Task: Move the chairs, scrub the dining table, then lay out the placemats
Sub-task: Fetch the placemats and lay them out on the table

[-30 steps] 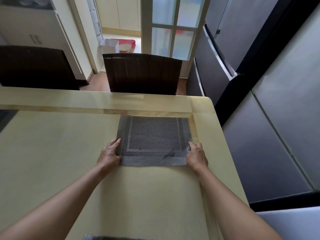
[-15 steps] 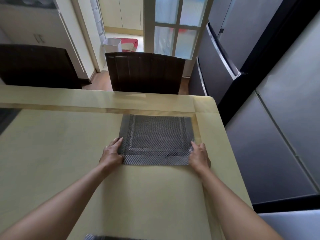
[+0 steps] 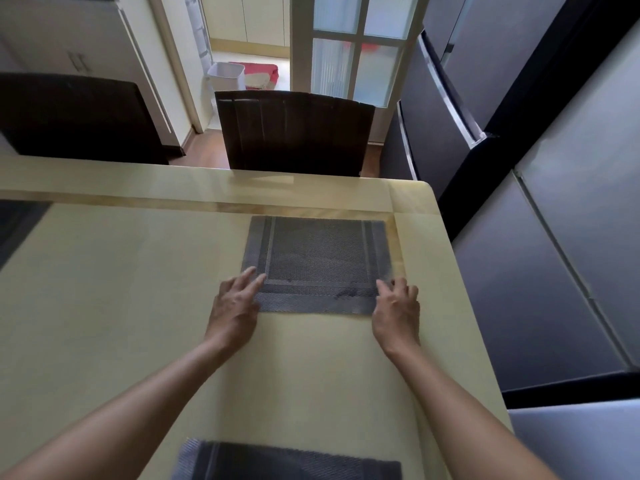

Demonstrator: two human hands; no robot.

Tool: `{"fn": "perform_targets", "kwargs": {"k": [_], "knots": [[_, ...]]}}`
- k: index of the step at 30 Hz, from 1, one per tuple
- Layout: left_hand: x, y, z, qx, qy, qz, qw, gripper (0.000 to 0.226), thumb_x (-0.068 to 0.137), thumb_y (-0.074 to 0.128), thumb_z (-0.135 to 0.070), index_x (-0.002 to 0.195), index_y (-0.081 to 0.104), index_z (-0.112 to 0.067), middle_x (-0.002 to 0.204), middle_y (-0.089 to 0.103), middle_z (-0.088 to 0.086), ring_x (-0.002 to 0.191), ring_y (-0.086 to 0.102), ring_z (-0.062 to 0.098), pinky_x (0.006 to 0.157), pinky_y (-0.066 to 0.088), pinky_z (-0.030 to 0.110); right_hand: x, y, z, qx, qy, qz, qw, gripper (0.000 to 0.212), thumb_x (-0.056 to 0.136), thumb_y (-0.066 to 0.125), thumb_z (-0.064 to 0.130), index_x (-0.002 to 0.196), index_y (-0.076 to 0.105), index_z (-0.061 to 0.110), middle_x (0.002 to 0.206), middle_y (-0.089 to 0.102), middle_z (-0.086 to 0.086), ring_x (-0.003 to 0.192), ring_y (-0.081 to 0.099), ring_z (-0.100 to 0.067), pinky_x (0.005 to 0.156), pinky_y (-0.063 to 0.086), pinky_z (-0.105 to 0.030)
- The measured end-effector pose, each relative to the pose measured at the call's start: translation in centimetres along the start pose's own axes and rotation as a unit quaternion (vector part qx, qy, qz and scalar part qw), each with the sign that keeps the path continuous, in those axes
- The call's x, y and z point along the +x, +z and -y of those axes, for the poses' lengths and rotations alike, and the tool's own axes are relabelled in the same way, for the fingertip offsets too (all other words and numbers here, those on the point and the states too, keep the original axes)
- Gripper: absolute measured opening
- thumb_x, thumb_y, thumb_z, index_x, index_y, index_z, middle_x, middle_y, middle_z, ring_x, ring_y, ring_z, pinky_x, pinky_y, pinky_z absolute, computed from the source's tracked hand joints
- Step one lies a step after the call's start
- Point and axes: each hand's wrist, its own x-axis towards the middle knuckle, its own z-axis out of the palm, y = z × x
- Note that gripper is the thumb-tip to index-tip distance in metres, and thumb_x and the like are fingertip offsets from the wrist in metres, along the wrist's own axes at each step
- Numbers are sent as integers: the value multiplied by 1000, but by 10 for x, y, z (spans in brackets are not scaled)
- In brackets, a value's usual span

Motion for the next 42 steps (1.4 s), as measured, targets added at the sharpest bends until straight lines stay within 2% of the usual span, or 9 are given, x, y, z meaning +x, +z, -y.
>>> {"fn": "perform_targets", "kwargs": {"k": [5, 8, 10, 14, 17, 22, 32, 39, 42], "knots": [[-12, 6, -8, 57, -3, 80, 995, 49, 98, 41, -21, 146, 34, -25, 155, 28, -3, 137, 23, 24, 109, 25, 30, -10, 7, 3, -14, -11, 68, 998, 35, 92, 42, 7, 124, 52, 16, 137, 42, -9, 117, 39, -30, 94, 37, -35], [-15, -1, -9, 12, -17, 99, 995, 52, 97, 45, -19, 147, 32, -20, 156, 25, 1, 138, 22, 25, 112, 19, 28, -17, 1, 3, 10, -4, 78, 997, 39, 94, 42, 10, 133, 47, 13, 137, 41, -13, 118, 39, -32, 98, 34, -35], [-22, -11, -11, -30, -33, 73, 996, 52, 95, 49, -17, 145, 35, -16, 153, 31, 6, 136, 27, 27, 112, 20, 31, -28, -7, 3, 48, 1, 47, 998, 39, 94, 44, 11, 133, 49, 8, 131, 47, -18, 116, 41, -35, 100, 32, -36], [-83, -39, -2, -93, -93, 51, 990, 40, 92, 55, -17, 132, 51, -12, 131, 53, 13, 122, 45, 29, 102, 35, 39, -101, -27, 1, 81, 30, 71, 994, 33, 93, 50, 14, 124, 56, 5, 124, 52, -18, 116, 44, -33, 100, 34, -36], [-145, -52, 19, -106, -119, 70, 985, 31, 90, 57, -17, 120, 57, -12, 115, 59, 13, 110, 53, 28, 95, 42, 37, -172, -38, -4, 91, 65, 123, 986, 32, 94, 50, 15, 123, 55, 5, 125, 51, -17, 118, 44, -32, 97, 36, -34], [-235, -63, 40, -116, -148, 114, 976, 31, 91, 58, -21, 120, 56, -10, 113, 58, 12, 103, 57, 26, 88, 45, 35, -270, -48, -7, 78, 131, 154, 976, 25, 93, 53, 20, 114, 54, 6, 119, 56, -12, 112, 49, -27, 92, 39, -33], [-331, -58, 54, -157, -259, 173, 937, 48, 86, 66, -25, 126, 48, -5, 127, 54, 15, 117, 51, 29, 98, 44, 38, -377, -51, 16, 65, 309, 199, 928, 49, 90, 60, 31, 126, 41, 5, 132, 45, -18, 121, 45, -37, 93, 42, -43], [-340, -51, 48, -183, -301, 130, 927, 38, 84, 66, -20, 119, 54, -11, 122, 57, 11, 108, 56, 27, 90, 47, 35, -386, -49, 11, 82, 336, 190, 919, 54, 84, 69, 27, 124, 39, 6, 131, 43, -19, 121, 42, -37, 90, 43, -42], [-342, -51, 46, -181, -306, 104, 929, 30, 83, 67, -18, 110, 57, -12, 114, 62, 10, 105, 58, 27, 85, 46, 34, -385, -48, 8, 78, 325, 159, 929, 41, 85, 67, 17, 115, 40, 5, 122, 50, -19, 110, 52, -38, 80, 45, -39]]}}
